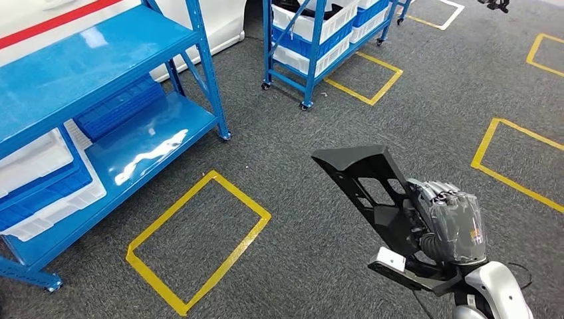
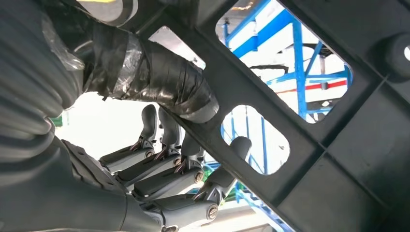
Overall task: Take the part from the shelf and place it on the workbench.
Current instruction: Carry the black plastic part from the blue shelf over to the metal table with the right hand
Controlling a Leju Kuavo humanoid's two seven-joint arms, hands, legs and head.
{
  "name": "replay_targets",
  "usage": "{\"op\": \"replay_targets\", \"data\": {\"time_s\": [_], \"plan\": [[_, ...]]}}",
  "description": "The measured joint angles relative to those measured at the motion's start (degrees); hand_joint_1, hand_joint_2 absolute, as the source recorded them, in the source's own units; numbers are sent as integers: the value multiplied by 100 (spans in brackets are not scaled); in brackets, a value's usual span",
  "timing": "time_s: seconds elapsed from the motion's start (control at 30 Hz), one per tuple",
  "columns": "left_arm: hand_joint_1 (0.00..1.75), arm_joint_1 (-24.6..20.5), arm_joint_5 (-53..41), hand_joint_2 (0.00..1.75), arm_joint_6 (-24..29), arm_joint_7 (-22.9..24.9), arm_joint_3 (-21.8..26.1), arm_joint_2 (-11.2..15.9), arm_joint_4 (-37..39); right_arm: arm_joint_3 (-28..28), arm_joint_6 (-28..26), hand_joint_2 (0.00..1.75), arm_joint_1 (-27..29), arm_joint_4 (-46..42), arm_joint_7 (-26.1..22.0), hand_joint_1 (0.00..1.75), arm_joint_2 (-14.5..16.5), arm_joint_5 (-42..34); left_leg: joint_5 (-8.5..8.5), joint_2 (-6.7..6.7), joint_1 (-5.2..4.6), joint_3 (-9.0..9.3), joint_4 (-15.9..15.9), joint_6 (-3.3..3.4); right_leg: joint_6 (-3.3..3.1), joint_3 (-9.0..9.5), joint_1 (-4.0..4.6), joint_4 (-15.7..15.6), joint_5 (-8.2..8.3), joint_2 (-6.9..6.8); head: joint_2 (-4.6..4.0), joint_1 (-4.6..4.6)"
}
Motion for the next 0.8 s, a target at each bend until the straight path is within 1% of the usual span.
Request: {"op": "replay_targets", "data": {"time_s": [0.03,0.07,0.1,0.13,0.17,0.2,0.23,0.27,0.3,0.33,0.37,0.4,0.43,0.47,0.5,0.53,0.57,0.6,0.63,0.67,0.7,0.73,0.77,0.8], "plan": [[0,-2,0,175,3,-1,1,4,-1,-8,2,175,3,-6,0,175,-1,0,29,71,0,21,-44,47,30,-30,-4,57,-32,-72,0,5],[0,-1,0,175,7,-4,1,7,-2,-18,5,175,-2,-9,0,175,-3,-1,58,148,7,36,-88,88,53,-98,1,212,-128,-205,0,9],[0,1,0,175,9,-7,1,9,-3,-27,10,175,-12,-10,0,175,-4,-2,76,221,8,44,-118,116,72,-215,3,479,-288,-375,0,13],[0,4,0,175,11,-11,1,10,-3,-33,18,175,-25,-11,1,175,-4,-4,79,289,-4,44,-128,131,98,-374,7,820,-477,-524,0,18],[0,6,0,175,11,-14,1,10,-3,-35,27,175,-32,-10,1,175,-4,-5,76,364,-13,38,-127,140,123,-545,-1,1181,-644,-594,0,17],[0,7,0,175,11,-15,1,11,-2,-34,37,175,-34,-9,4,175,-4,-6,69,437,-21,36,-125,141,142,-668,-12,1440,-732,-625,0,18],[0,7,0,175,11,-16,1,11,-2,-34,46,175,-32,-8,7,175,-4,-7,59,507,-27,39,-123,139,153,-711,-22,1536,-724,-642,0,17],[0,6,0,175,11,-16,1,11,-2,-34,51,175,-32,-8,11,175,-4,-7,45,577,-29,51,-123,130,156,-620,-27,1378,-594,-668,0,17],[0,5,0,175,12,-16,1,11,-2,-35,54,175,-33,-8,15,175,-5,-7,28,641,-29,73,-123,115,149,-417,-28,1011,-394,-728,0,17],[0,3,0,175,13,-17,1,11,-3,-35,54,175,-38,-8,17,175,-5,-7,7,697,-33,98,-122,94,133,-187,-15,590,-237,-848,0,17],[0,2,0,175,15,-17,1,10,-3,-35,56,175,-43,-9,19,175,-5,-6,-16,752,-47,121,-119,65,99,10,10,216,-115,-959,0,16],[0,-1,0,175,17,-19,1,10,-4,-35,57,175,-51,-10,19,175,-4,-5,-36,800,-61,136,-117,37,61,116,37,1,-75,-1032,0,15],[0,-3,0,175,20,-21,0,10,-5,-35,58,175,-57,-12,19,175,-3,-5,-52,845,-73,147,-118,8,23,137,66,-70,-94,-1055,0,14],[0,-7,0,175,24,-22,-1,9,-7,-35,59,175,-61,-13,19,175,-3,-3,-64,899,-79,161,-124,-18,-14,124,87,-73,-92,-998,0,14],[0,-17,0,175,27,-24,-1,9,-10,-36,58,175,-64,-14,20,175,-3,2,-76,951,-79,178,-133,-45,-42,119,89,-82,-89,-930,0,13],[0,-19,0,175,29,-25,-1,8,-15,-36,57,175,-65,-17,24,175,-3,8,-113,904,-68,185,-108,-75,-76,127,80,-104,-78,-869,0,12],[0,-19,0,175,29,-25,-2,8,-20,-35,57,175,-76,-20,30,175,-3,18,-197,788,-55,155,-9,-97,-118,138,68,-129,-64,-810,0,11],[0,-17,0,175,28,-26,-2,7,-24,-32,56,175,-93,-22,37,175,-2,27,-335,628,-43,67,198,-113,-158,150,53,-152,-52,-756,0,11],[0,-8,0,175,27,-26,-2,6,-25,-27,56,175,-111,-24,45,175,0,37,-526,443,-29,-96,541,-120,-192,157,45,-161,-48,-701,0,11],[0,-3,0,175,27,-27,-2,5,-26,-21,57,175,-127,-24,53,175,1,45,-720,344,-23,-308,957,-121,-213,156,48,-158,-50,-644,0,11],[0,1,0,175,27,-27,-1,4,-26,-14,57,175,-135,-24,62,175,2,50,-849,301,-21,-513,1336,-124,-223,154,53,-150,-55,-579,0,12],[0,5,0,175,27,-27,-1,3,-26,-8,56,175,-136,-24,72,175,3,55,-870,284,-20,-658,1570,-126,-227,155,57,-140,-62,-505,0,12],[0,9,0,175,27,-27,-1,2,-26,-3,56,175,-140,-24,81,175,3,58,-759,277,-18,-697,1570,-123,-226,159,59,-125,-71,-428,0,12],[0,14,0,175,27,-26,-1,1,-27,0,55,175,-146,-24,89,175,3,60,-537,252,-15,-618,1322,-113,-218,167,59,-107,-83,-347,0,11]]}}
